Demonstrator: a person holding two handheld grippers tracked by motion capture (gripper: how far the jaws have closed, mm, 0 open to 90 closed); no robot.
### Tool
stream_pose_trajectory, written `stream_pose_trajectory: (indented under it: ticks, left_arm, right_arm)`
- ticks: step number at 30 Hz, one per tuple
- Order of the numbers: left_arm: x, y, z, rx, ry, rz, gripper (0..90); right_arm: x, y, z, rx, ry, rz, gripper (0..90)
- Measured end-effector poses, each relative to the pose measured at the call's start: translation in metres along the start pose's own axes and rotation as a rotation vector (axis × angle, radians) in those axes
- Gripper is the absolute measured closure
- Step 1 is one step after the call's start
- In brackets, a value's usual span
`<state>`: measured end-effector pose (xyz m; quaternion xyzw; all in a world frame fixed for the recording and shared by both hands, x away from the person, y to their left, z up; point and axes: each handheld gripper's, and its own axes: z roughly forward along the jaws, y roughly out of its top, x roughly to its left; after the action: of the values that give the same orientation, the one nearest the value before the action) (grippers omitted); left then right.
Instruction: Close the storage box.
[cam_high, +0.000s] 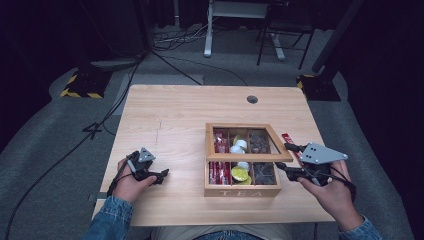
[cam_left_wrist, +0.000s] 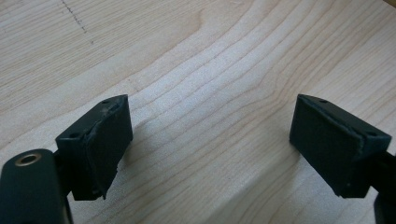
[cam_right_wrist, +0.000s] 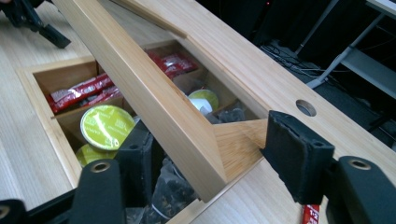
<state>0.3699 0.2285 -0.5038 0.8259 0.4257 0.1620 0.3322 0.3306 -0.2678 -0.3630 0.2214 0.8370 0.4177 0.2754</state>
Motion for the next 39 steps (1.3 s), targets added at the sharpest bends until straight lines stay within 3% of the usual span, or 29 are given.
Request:
stream_pose_trajectory:
  ticks: [12,20,27,39]
  left_arm:
    - [0.000,0.000,0.000,0.000,0.000,-0.002,13.5]
    - [0.000,0.000,0.000,0.000,0.000,-0.005,13.5]
    - [0.000,0.000,0.000,0.000,0.000,-0.005,13.6]
    - [0.000,0.000,0.000,0.000,0.000,-0.005,13.5]
  right_arm:
    - [0.010,-0.018,0.002,0.024,0.008,0.028,34.4]
    - [0.018,-0.029,0.004,0.042,0.000,0.018,34.2]
    - [0.025,-0.036,0.006,0.080,-0.003,-0.002,34.1]
    - [0.031,-0.043,0.006,0.142,0.030,0.014,34.5]
